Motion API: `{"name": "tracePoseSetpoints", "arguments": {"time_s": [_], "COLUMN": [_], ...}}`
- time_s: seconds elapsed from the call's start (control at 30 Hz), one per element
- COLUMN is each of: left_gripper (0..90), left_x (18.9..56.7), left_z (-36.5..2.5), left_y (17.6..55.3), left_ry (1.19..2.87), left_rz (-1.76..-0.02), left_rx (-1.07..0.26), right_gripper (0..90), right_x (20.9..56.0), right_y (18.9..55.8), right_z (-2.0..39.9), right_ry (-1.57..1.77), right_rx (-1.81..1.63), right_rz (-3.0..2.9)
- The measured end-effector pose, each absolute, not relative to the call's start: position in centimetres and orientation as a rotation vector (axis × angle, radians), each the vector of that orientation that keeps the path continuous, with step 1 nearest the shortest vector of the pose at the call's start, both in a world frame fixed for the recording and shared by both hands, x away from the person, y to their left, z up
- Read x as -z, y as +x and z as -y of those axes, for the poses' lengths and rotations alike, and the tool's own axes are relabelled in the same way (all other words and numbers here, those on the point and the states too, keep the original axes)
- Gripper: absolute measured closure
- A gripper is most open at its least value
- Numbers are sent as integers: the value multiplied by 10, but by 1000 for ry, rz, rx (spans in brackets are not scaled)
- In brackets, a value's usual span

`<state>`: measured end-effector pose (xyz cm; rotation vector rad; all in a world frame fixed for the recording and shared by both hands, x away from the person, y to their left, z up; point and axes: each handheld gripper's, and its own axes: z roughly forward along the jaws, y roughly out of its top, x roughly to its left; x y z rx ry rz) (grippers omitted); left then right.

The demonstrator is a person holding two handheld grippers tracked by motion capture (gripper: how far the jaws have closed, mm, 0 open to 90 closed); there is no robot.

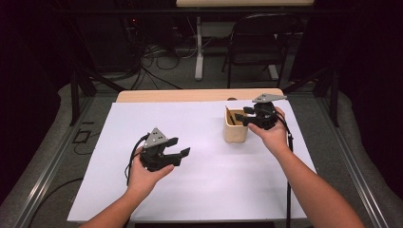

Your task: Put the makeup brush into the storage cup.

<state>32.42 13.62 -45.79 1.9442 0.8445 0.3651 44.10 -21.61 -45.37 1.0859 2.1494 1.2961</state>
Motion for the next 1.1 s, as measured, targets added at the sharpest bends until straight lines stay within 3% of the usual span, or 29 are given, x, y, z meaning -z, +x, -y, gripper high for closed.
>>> {"name": "tracePoseSetpoints", "arguments": {"time_s": [1.1], "left_gripper": [401], "left_x": [457], "left_z": [-139], "left_y": [323], "left_ry": [1944], "left_rz": [-851], "left_rx": [-371], "right_gripper": [474], "right_x": [438], "right_y": [418], "right_z": [220], "right_ry": [978], "right_rx": [-1301], "right_rz": [-2245]}}
